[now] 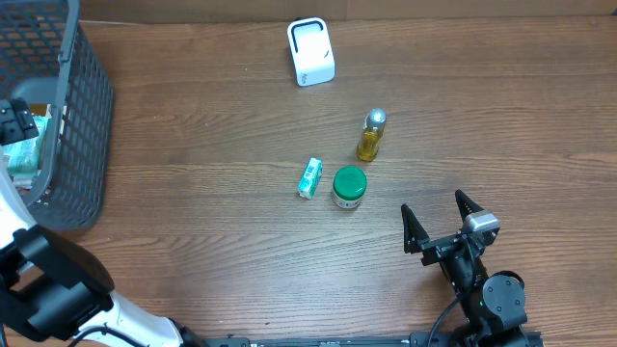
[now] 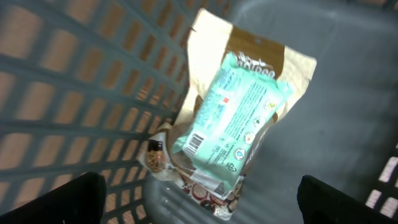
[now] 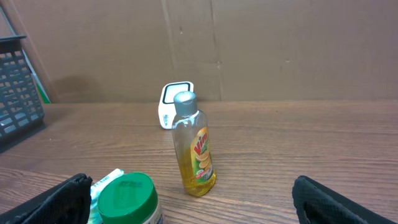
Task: Scan the item barcode
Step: 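Lower the left gripper into the basket and grasp the green wipes pack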
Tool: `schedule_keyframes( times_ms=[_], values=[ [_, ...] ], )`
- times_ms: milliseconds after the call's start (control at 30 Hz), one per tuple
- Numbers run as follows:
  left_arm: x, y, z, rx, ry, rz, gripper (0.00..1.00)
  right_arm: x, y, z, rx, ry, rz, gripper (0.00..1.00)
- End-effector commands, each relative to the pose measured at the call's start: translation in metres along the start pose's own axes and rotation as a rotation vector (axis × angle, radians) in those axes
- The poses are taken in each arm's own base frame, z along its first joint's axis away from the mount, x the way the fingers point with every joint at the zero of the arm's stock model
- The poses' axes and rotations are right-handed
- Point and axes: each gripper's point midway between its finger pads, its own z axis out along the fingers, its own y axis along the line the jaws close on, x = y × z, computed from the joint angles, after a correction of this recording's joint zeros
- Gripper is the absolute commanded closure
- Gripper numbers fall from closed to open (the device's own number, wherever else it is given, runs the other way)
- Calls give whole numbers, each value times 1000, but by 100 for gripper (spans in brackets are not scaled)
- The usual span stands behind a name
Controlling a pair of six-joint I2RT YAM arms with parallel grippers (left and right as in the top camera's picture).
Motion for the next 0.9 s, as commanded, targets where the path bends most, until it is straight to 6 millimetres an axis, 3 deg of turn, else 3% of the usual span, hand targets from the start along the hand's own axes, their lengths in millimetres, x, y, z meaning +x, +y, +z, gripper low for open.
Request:
schedule_keyframes(
  times_ms=[0, 233, 633, 867],
  values=[
    [16, -17, 31, 46, 62, 71, 0, 3, -2, 0, 5, 0, -4, 0],
    [38, -31, 67, 77, 146, 150, 0, 3, -2, 0, 5, 0, -4, 0],
    [52, -39, 96, 106, 183, 317, 0, 3, -2, 0, 5, 0, -4, 0],
    [43, -30, 106, 83, 140, 342, 0, 3, -2, 0, 5, 0, -4, 0]
  ],
)
